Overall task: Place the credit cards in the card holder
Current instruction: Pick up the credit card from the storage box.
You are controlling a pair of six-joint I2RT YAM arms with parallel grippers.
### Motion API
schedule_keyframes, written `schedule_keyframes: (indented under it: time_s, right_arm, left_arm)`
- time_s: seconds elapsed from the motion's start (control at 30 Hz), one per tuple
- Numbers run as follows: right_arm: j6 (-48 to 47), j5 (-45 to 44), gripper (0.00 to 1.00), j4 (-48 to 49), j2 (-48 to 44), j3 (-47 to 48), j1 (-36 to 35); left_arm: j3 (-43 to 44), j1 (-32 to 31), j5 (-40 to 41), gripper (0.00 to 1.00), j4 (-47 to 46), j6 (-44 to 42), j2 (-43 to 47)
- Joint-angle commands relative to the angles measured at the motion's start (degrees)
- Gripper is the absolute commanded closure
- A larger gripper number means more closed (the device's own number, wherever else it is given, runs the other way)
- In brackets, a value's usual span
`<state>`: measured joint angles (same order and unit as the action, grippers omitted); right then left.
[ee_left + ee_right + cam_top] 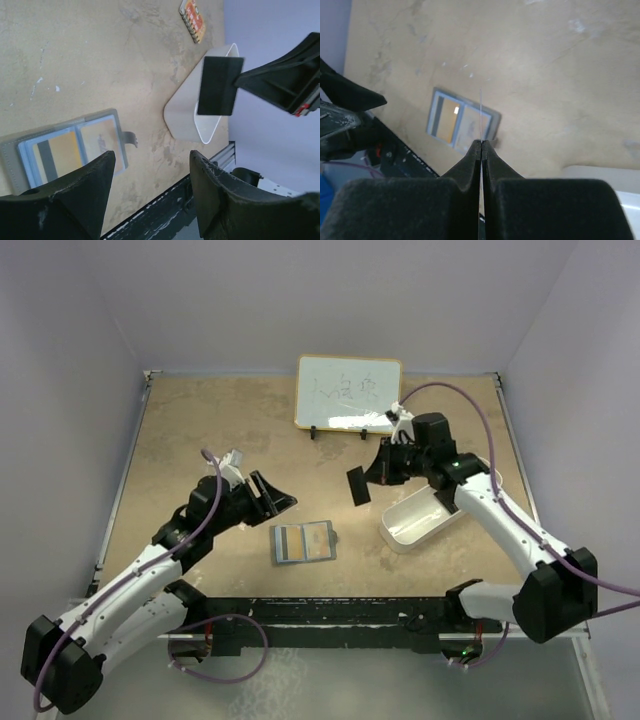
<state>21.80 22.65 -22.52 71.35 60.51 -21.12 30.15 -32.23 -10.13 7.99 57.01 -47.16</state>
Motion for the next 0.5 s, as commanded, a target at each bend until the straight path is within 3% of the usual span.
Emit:
schedule_keyframes:
  time_s: [0.0, 0.23, 0.47]
  right_arm:
    - [10.61, 7.68, 1.0, 14.09, 1.96, -3.51, -5.11]
    - [25.49, 18.6, 1.0, 37.0, 6.19, -13.5, -7.17]
    - [37.27, 22.0, 1.0, 53.82, 8.45, -18.63, -7.94]
  left_arm:
    - [-2.78, -0.03, -1.69, 0.41, -7.69, 7.11, 1.66]
    - [-9.92, -0.01, 0.61, 0.44, -15.67, 17.65, 3.76]
    - [-14.65, -0.03, -2.03, 0.44, -34.63, 26.04, 0.87]
